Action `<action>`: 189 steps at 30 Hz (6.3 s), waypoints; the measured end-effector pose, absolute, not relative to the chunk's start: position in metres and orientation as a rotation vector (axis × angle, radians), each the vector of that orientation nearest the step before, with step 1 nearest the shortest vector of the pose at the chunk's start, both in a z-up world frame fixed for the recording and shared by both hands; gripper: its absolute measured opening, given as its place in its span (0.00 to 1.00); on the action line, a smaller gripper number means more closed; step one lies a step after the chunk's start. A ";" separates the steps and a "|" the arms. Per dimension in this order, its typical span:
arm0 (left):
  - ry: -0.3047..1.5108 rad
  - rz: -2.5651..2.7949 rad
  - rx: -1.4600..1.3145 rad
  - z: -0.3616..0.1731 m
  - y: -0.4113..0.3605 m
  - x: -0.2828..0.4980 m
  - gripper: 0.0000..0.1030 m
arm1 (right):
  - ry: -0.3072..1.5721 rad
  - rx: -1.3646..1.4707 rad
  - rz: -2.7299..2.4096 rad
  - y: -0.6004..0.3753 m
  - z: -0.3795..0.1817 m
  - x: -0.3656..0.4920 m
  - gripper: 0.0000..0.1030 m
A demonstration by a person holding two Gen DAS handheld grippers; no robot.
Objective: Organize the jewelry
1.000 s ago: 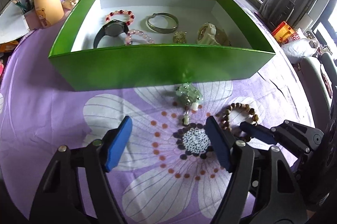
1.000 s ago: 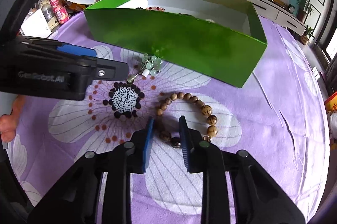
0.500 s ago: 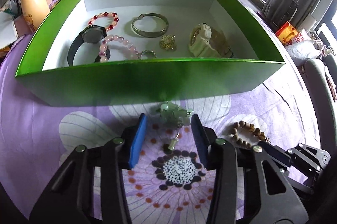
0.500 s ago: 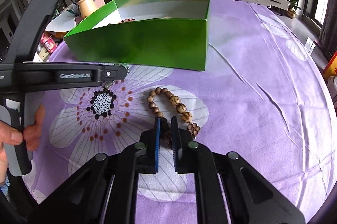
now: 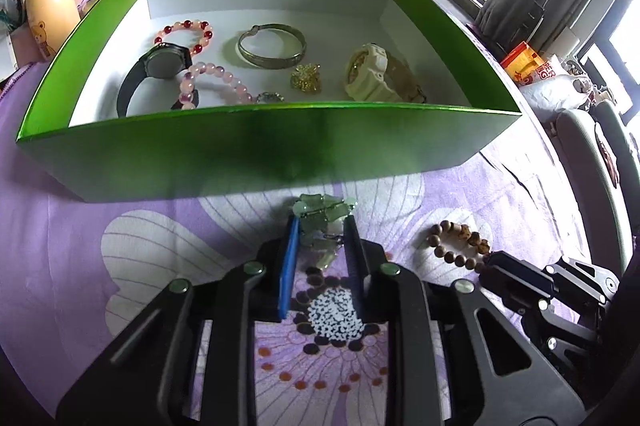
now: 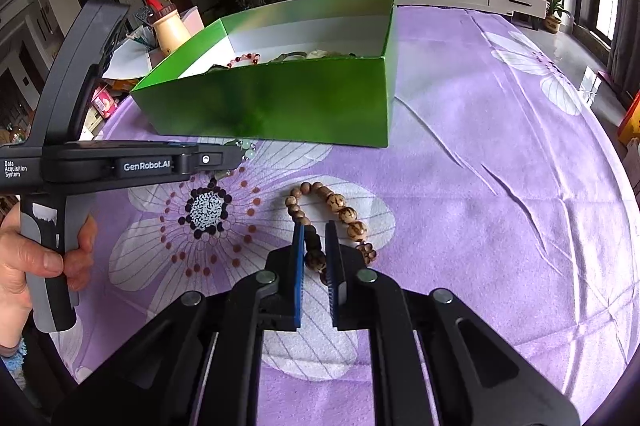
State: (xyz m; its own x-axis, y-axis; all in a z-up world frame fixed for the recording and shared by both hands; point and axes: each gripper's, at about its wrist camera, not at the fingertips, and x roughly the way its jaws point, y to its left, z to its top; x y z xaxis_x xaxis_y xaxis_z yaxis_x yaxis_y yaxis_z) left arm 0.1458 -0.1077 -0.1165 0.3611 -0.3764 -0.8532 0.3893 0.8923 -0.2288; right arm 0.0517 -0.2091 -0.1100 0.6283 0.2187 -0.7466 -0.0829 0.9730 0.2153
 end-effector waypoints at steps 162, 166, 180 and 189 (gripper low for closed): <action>0.913 -0.147 0.184 0.069 -0.049 0.193 0.98 | 0.942 0.093 -0.067 -0.195 0.042 0.164 0.99; 0.925 -0.163 0.161 0.069 -0.049 0.193 0.98 | 0.948 0.089 -0.070 -0.194 0.041 0.165 0.99; 0.958 -0.170 0.158 0.059 -0.055 0.199 0.98 | 0.967 0.078 -0.081 -0.194 0.034 0.171 0.99; 0.970 -0.160 0.158 0.051 -0.053 0.205 0.98 | 0.985 0.070 -0.082 -0.191 0.028 0.178 0.99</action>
State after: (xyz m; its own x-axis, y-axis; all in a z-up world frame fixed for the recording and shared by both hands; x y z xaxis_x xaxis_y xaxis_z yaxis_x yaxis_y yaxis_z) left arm 0.2051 -0.0530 0.0513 0.5556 -0.0642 -0.8290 0.2049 0.9768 0.0616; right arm 0.1783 -0.1912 0.0284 0.5503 -0.0377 -0.8341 0.1012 0.9946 0.0219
